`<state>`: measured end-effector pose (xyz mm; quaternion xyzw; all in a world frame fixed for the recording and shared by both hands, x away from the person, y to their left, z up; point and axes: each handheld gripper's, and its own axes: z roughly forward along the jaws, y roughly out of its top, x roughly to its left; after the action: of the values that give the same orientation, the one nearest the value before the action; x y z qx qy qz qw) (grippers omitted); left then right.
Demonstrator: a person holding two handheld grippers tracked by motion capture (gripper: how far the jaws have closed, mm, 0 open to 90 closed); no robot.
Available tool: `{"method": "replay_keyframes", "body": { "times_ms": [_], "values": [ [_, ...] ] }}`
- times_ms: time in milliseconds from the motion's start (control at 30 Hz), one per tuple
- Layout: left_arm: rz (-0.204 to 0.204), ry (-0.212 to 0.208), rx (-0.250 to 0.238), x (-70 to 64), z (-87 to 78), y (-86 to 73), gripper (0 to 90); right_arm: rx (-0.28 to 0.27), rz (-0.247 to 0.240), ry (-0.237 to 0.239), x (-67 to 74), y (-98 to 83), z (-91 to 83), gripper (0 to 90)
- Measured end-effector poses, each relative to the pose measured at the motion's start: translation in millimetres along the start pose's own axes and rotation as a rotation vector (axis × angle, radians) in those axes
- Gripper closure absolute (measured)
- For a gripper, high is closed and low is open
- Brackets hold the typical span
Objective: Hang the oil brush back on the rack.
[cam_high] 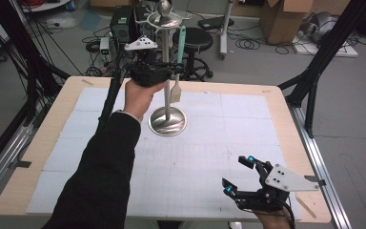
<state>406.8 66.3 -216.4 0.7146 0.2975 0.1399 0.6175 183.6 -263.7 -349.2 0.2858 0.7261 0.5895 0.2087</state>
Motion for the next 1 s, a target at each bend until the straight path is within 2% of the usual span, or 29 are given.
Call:
{"method": "replay_keyframes", "body": {
  "times_ms": [167,267,367,433,533,600,700,767,1000],
  "values": [
    [0.008,0.003,-0.014,-0.9,-3.3,-6.0,82.3,0.0,-0.001,-0.003,0.3,-0.1,-0.2,16.4],
    [0.008,0.029,-0.023,-2.1,-8.1,-14.0,63.6,-0.002,0.0,-0.006,0.2,-0.1,-0.5,16.4],
    [0.028,0.018,-0.038,-5.6,-18.5,-22.2,48.7,-0.005,0.005,-0.013,-0.6,-0.3,-1.3,16.4],
    [0.033,0.014,-0.055,-8.4,-28.1,-28.0,42.3,-0.003,0.014,-0.018,-1.5,-0.6,-2.2,16.4],
    [0.032,0.002,-0.091,-12.0,-45.8,-39.0,37.2,-0.011,0.02,-0.028,-3.2,-0.9,-3.3,16.4],
    [0.036,-0.004,-0.097,-15.0,-56.1,-47.4,33.0,-0.008,0.024,-0.034,-3.9,-1.3,-4.1,16.4],
    [0.06,-0.012,-0.098,-22.4,-74.4,-66.3,25.4,-0.008,0.036,-0.047,-5.2,-1.8,-4.8,16.4],
    [0.053,-0.028,-0.105,-25.1,-84.8,-80.4,21.6,-0.01,0.034,-0.052,-6.0,-2.2,-5.1,16.4],
    [0.042,-0.028,-0.111,-31.0,-123.3,-138.2,18.4,0.017,0.034,-0.088,-11.2,-13.8,-5.9,16.4]
  ]
}}
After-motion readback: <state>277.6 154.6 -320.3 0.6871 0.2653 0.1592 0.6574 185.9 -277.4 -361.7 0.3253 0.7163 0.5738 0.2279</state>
